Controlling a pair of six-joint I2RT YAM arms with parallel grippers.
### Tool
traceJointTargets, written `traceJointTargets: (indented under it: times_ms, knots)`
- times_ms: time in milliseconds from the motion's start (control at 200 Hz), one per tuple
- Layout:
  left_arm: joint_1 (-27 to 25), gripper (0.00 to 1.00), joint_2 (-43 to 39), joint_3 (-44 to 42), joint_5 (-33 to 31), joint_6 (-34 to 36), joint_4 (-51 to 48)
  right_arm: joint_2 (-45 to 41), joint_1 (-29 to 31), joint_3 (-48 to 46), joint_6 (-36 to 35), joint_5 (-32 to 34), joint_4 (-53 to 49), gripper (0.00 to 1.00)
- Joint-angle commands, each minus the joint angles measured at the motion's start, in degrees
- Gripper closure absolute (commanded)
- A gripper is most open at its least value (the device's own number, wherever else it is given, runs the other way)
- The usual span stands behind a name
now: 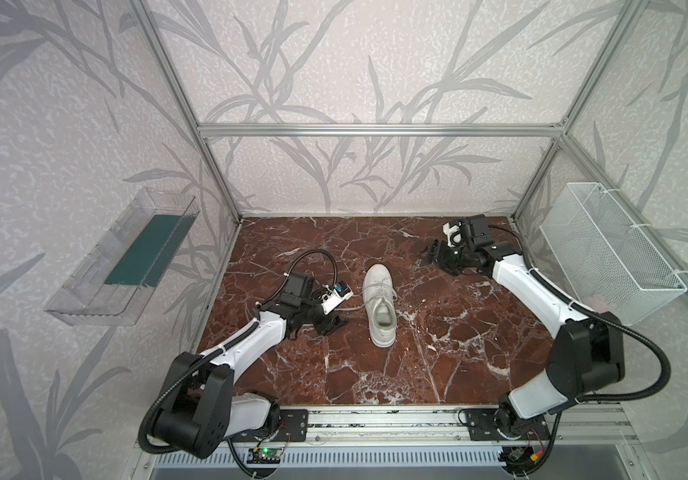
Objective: Tie the shoes
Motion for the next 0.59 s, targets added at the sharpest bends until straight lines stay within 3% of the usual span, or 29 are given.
traceJointTargets:
  times_ms: [0,360,590]
  knots:
    - [-0.26,0.36,3.76,3.76,4.58,11.55,-0.66,-4.14,-1.15,-1.48,-2.21,-0.29,0.35,0.27]
    - [-1.53,0.46,17.01,15.34,3.03,21.01,-10.49,-6.59,-3.58,-2.74,-4.06,-0.41,-1.63,0.27]
    - [-3.22,0.52,21.13,17.98,-0.75,22.10,-12.11,-6.25,-3.96,-2.64,-3.82,-0.59,-1.51,0.27]
